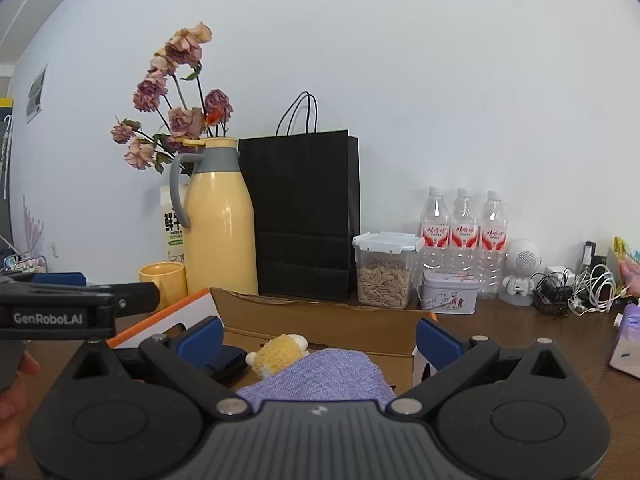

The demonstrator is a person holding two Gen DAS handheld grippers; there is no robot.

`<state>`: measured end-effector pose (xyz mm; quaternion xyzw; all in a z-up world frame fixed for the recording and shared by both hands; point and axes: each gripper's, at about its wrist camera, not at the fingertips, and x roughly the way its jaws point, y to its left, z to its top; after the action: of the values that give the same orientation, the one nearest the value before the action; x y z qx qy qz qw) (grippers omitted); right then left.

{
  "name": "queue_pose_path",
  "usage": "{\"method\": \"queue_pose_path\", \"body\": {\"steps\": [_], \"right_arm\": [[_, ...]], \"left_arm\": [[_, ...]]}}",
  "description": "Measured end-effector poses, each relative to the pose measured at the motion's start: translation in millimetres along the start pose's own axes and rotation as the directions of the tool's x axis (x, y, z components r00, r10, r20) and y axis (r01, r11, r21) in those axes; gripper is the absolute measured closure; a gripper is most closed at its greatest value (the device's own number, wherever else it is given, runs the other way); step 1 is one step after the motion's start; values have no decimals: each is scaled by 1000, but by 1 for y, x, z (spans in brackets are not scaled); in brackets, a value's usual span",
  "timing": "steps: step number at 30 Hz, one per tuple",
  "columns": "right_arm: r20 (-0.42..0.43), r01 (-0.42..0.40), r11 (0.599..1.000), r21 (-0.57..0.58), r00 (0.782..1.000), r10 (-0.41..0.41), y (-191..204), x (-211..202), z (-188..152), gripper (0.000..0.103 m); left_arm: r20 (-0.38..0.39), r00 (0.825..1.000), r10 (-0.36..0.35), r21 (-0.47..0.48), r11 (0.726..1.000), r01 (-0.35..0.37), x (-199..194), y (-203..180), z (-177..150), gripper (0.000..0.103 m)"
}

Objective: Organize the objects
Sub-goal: 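Drop the purple pouch and white cap into the box, opening both grippers, then move the right gripper to the black cable and grasp it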

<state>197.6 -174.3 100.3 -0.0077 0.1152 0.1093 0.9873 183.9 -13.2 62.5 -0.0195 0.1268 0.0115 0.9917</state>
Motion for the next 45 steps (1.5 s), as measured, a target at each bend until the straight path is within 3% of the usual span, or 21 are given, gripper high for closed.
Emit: {"method": "queue_pose_path", "body": {"steps": [10,21,32,45], "right_arm": [[-5,7,999,-49,1000,-7,5,-55,-6,0],[-120,12,997,-72,993,-21,10,-91,-38,0],[-222,0,999,-39,975,-9,12,-124,-74,0],[-336,-44,999,-5,941,40,24,-140,-108,0]], "left_arm": [[-11,1000,-10,32,999,10,-45,12,-8,0],[-106,994,7,47,999,-2,-78,26,-30,0],[-230,973,0,32,999,7,-100,35,-71,0],[-301,954,-11,9,1000,14,-115,36,-89,0]]}}
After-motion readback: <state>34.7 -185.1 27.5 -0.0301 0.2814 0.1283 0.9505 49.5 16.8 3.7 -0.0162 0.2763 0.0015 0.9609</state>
